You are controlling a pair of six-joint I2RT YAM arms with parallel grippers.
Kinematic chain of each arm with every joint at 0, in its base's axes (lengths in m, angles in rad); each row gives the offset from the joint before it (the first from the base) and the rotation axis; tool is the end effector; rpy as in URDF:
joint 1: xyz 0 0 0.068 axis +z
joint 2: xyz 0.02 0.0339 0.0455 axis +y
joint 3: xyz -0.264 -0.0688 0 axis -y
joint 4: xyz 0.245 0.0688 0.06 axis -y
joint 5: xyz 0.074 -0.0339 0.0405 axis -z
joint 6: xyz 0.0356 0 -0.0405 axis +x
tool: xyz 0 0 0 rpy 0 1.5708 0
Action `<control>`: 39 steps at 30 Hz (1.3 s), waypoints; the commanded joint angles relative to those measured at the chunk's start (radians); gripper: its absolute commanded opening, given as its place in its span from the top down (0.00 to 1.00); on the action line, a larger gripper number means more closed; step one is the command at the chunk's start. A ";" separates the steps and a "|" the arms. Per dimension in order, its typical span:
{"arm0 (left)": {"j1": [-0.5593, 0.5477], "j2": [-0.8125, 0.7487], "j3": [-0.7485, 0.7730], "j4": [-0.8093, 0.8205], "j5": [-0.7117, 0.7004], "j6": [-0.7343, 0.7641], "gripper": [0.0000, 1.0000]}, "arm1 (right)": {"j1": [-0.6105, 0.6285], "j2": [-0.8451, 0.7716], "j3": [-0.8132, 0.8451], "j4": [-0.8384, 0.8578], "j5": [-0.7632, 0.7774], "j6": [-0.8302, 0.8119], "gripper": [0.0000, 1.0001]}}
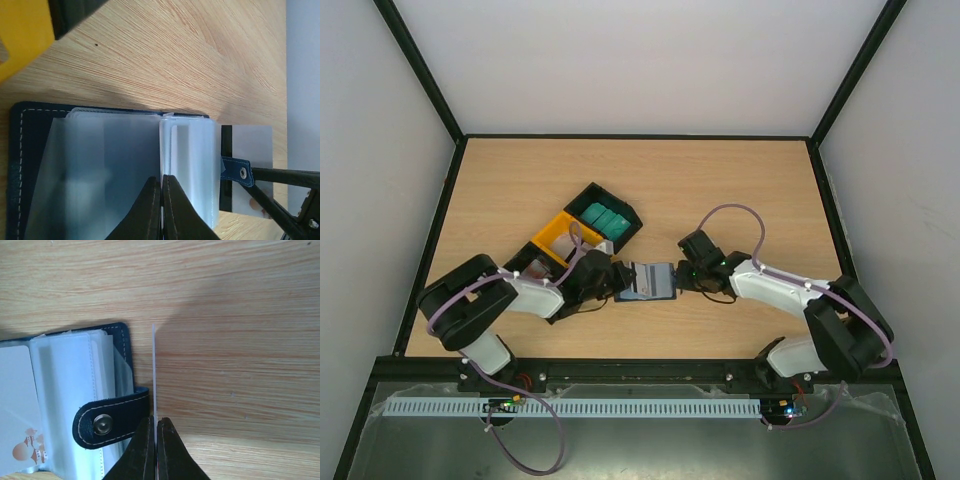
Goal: Put the credit cards into the card holder
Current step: Insert the credit card into the card holder.
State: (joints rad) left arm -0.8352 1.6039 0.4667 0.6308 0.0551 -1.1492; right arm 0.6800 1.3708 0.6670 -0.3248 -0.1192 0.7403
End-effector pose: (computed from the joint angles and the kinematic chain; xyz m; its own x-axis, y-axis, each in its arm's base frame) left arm 0.1877 -0.2103 0.1271 -0.8382 -0.4316 -0.3335 0.0192 0.5877 -0.8089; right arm 0.1914 0.1602 0.1658 -0.9450 0.0971 -0.3122 -0.0469 0.9048 0.4233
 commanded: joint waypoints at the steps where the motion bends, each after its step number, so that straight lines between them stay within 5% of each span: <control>1: 0.006 0.020 0.010 0.077 0.036 -0.015 0.98 | -0.006 0.026 0.028 0.006 -0.041 -0.008 0.98; 14: 0.006 0.084 -0.021 0.181 0.075 -0.101 0.98 | -0.010 0.062 0.028 0.005 -0.069 0.004 0.98; 23: 0.005 0.064 -0.047 0.110 -0.024 -0.082 0.98 | -0.010 0.057 0.032 -0.009 -0.052 0.000 0.98; 39: -0.044 0.150 0.002 0.084 0.017 -0.059 0.91 | -0.010 0.064 0.036 -0.004 -0.080 -0.006 0.98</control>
State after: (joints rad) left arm -0.8486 1.7187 0.4473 0.7959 0.0769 -1.2377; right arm 0.6731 1.4139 0.6876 -0.3069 -0.1856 0.7410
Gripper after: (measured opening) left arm 0.071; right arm 0.022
